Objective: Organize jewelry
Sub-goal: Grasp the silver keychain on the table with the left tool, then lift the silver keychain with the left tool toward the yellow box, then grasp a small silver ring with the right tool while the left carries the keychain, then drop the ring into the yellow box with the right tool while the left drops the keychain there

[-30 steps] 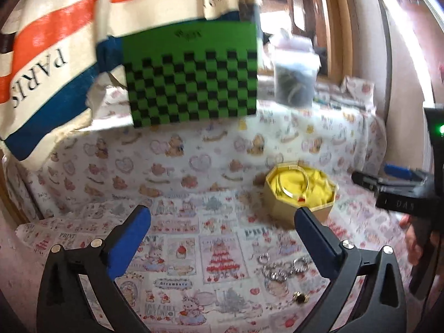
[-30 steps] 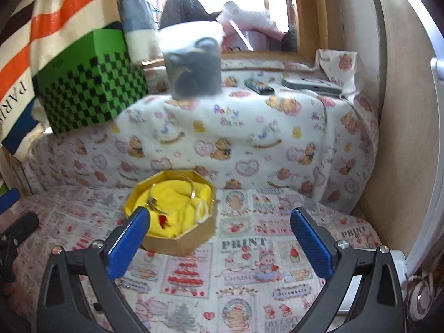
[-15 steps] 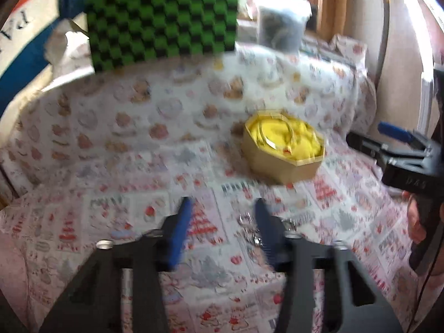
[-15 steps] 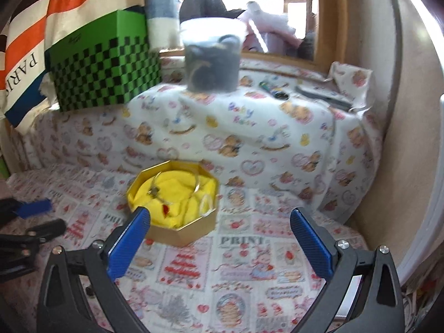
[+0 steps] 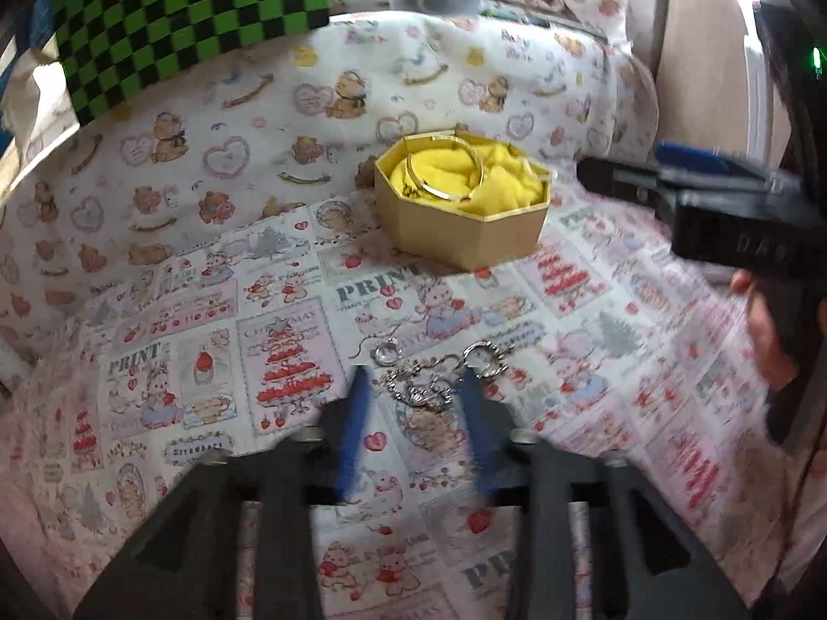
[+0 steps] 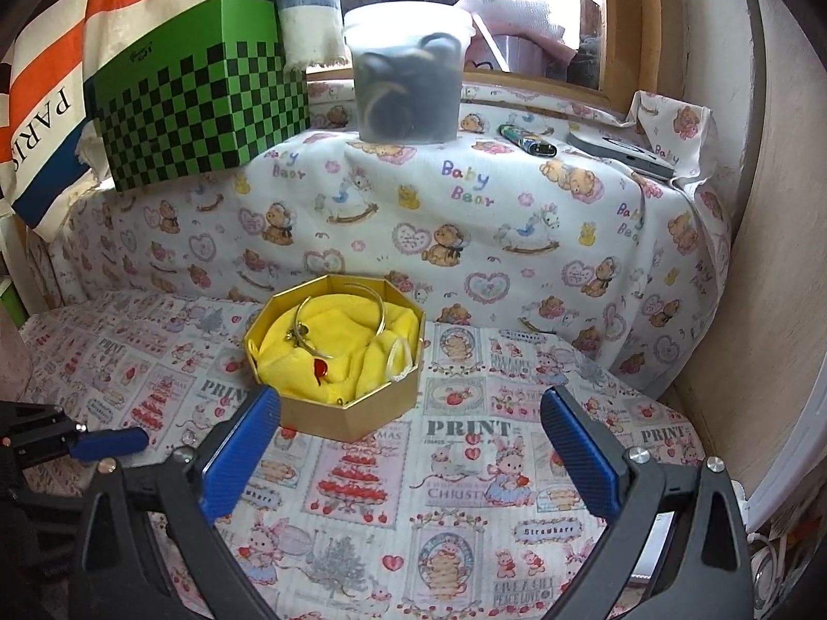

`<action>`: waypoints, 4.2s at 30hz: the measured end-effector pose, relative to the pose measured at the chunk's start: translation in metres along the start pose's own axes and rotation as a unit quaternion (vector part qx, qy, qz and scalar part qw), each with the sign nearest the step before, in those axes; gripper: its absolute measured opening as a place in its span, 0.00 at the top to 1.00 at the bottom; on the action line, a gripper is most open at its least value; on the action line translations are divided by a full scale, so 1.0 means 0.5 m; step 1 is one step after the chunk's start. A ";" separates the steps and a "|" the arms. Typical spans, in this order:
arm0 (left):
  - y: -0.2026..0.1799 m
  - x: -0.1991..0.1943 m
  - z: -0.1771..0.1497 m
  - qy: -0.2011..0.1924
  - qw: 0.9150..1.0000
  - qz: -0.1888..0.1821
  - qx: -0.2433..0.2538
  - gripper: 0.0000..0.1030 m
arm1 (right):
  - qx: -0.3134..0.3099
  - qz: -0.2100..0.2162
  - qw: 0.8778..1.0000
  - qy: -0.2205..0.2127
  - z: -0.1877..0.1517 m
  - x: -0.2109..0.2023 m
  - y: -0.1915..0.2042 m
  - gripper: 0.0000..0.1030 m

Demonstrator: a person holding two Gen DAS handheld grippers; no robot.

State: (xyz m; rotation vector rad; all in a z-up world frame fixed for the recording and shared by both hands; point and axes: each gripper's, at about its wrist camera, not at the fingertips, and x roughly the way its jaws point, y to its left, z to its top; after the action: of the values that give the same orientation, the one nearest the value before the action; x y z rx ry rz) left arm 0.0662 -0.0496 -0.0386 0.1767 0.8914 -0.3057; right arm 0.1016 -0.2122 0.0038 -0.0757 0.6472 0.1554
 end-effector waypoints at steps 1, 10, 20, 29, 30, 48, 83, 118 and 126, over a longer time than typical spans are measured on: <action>-0.002 0.004 -0.002 0.002 1.000 0.000 0.006 0.55 | 0.000 -0.001 1.000 0.000 0.000 0.000 0.000 0.02; -0.001 0.032 -0.006 0.017 1.000 -0.012 0.013 0.80 | -0.002 -0.003 1.000 -0.001 -0.001 -0.004 0.004 0.02; 0.016 -0.016 0.003 -0.026 1.000 -0.013 -0.007 0.93 | -0.001 0.002 1.000 0.003 -0.002 -0.002 0.007 0.02; 0.075 -0.139 0.020 -0.143 0.987 0.005 -0.069 0.93 | -0.012 0.040 0.999 0.009 -0.008 0.002 0.027 0.02; 0.082 -0.149 0.021 -0.154 0.985 0.013 -0.075 0.93 | -0.013 0.051 0.999 0.014 -0.010 0.003 0.032 0.03; 0.158 -0.108 0.009 -0.115 0.977 0.104 -0.149 0.94 | -0.136 0.145 0.972 0.126 -0.068 0.074 0.199 0.66; 0.131 -0.148 0.004 -0.149 0.973 0.102 -0.143 0.93 | -0.037 0.114 0.993 -0.009 -0.002 -0.016 0.062 0.81; 0.040 0.027 0.242 -0.091 0.986 -0.060 -0.129 0.93 | 0.136 0.203 0.969 0.016 0.048 0.133 -0.043 0.81; 0.028 0.039 0.258 -0.097 0.985 -0.087 -0.113 0.93 | 0.144 0.204 0.968 0.014 0.049 0.138 -0.057 0.81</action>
State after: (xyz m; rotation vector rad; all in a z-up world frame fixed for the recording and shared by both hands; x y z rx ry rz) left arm 0.1772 -0.0757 0.0263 -0.1390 0.7430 -0.3743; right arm 0.1752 -0.2292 -0.0182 0.3397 0.7021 0.4567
